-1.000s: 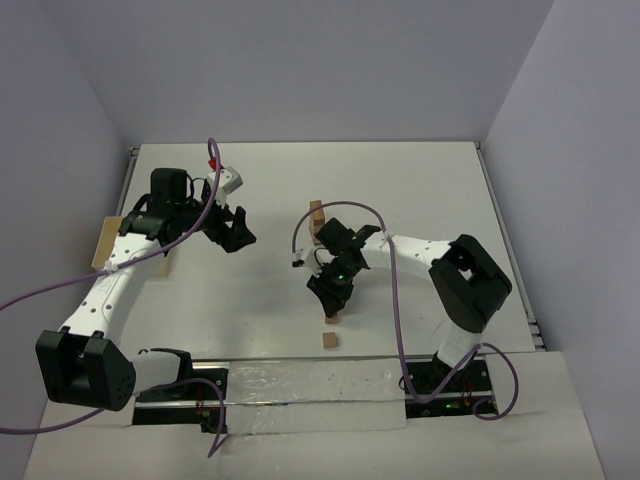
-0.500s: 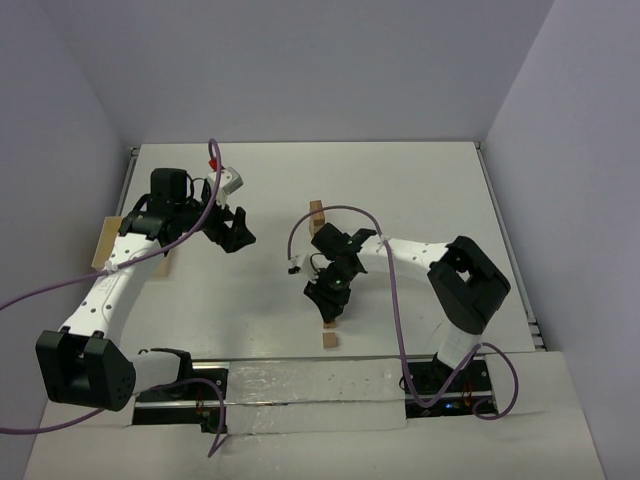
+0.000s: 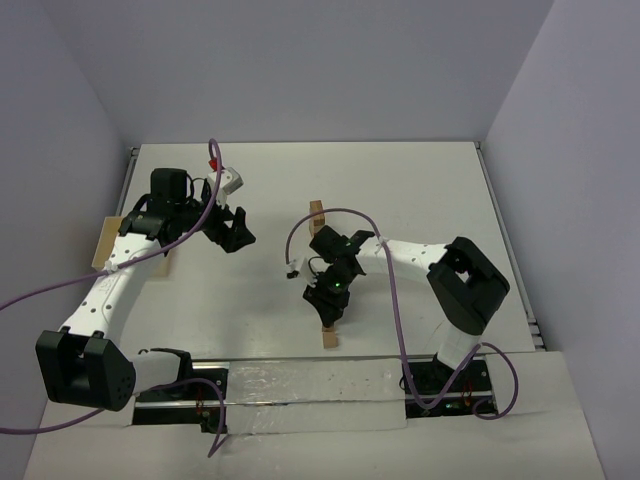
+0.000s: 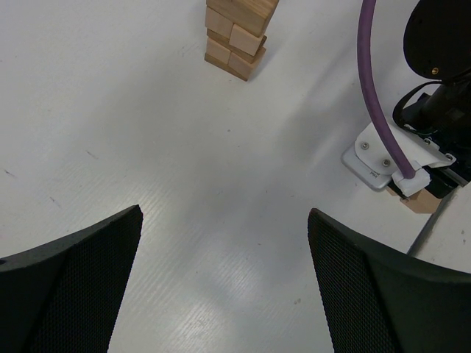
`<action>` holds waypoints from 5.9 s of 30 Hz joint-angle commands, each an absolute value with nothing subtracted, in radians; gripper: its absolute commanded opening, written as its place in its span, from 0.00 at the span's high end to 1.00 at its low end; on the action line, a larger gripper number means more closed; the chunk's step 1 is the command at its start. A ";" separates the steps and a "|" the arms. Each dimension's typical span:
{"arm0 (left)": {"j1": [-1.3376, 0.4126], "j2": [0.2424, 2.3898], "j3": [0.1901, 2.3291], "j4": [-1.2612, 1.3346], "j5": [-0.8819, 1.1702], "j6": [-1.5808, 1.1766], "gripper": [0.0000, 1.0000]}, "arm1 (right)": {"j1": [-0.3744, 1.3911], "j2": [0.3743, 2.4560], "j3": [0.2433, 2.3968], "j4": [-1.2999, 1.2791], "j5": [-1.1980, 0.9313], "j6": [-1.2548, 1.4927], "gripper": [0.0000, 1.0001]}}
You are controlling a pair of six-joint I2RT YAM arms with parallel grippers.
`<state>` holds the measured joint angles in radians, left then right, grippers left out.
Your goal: Build the wood block tower
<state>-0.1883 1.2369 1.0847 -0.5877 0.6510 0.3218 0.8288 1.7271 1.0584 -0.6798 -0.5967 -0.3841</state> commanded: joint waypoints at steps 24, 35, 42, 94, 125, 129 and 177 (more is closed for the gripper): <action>-0.192 1.223 1.114 -0.586 0.657 0.334 0.01 | 0.845 1.704 1.063 -0.723 -0.601 -0.500 0.59; -0.192 1.226 1.117 -0.590 0.657 0.336 0.01 | 0.847 1.740 1.117 -0.791 -0.565 -0.620 0.60; -0.192 1.232 1.118 -0.589 0.657 0.339 0.01 | 0.852 1.741 1.132 -0.815 -0.581 -0.625 0.59; -0.192 1.198 1.074 -0.531 0.626 0.281 0.01 | 0.881 1.309 0.955 -0.605 -0.483 -0.449 0.00; -0.193 1.212 1.052 -0.518 0.629 0.298 0.01 | 1.090 1.364 0.715 -0.359 -0.289 -0.541 0.00; -0.193 1.212 1.052 -0.515 0.629 0.299 0.01 | 1.105 1.373 0.710 -0.346 -0.279 -0.521 0.00; -0.193 1.231 1.058 -0.525 0.640 0.320 0.01 | 0.854 1.335 1.032 -0.757 -0.454 -0.739 0.58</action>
<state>-0.1883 1.2255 1.0504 -0.5564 0.6250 0.2996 1.0046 1.3876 0.8261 -0.5367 -0.3520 -0.5608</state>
